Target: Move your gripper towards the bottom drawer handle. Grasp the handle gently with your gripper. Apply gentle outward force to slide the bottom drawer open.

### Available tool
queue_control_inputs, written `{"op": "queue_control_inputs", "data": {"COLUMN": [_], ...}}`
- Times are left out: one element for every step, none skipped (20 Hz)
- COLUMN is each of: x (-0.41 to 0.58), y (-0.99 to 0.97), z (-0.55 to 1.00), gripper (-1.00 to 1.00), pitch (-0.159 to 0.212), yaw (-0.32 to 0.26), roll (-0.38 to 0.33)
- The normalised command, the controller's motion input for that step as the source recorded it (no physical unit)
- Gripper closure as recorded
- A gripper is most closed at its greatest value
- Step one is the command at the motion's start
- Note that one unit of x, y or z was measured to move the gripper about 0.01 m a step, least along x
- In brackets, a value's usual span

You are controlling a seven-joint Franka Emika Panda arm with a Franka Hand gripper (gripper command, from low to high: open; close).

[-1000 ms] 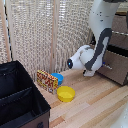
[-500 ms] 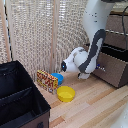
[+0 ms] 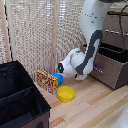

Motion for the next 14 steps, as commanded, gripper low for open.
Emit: {"op": "queue_control_inputs", "data": {"x": [0.180,0.120,0.134,0.146,0.114,0.089,0.029,0.000,0.000,0.000,-0.020,-0.054,-0.086,-0.089], "y": [0.97,0.99,0.99,0.98,0.99,0.99,1.00,1.00,1.00,1.00,1.00,1.00,1.00,1.00], "z": [-0.53,-0.54,-0.56,-0.58,-0.58,-0.57,-0.54,-0.54,-0.51,-0.45,-0.36,-0.31,-0.26,-0.26], "gripper": [1.00,1.00,1.00,1.00,1.00,1.00,1.00,1.00,1.00,1.00,1.00,1.00,1.00,1.00], "pitch": [-0.078,-0.080,-0.071,-0.051,-0.042,-0.042,-0.047,-0.045,-0.036,-0.005,0.000,0.000,0.000,0.000], "yaw": [-0.072,-0.054,-0.059,-0.068,-0.066,-0.061,-0.048,-0.030,-0.020,0.000,0.000,0.000,0.000,0.000], "roll": [-0.003,-0.010,-0.013,-0.013,-0.014,-0.011,-0.005,-0.010,-0.008,-0.031,-0.033,-0.024,-0.013,-0.012]}}
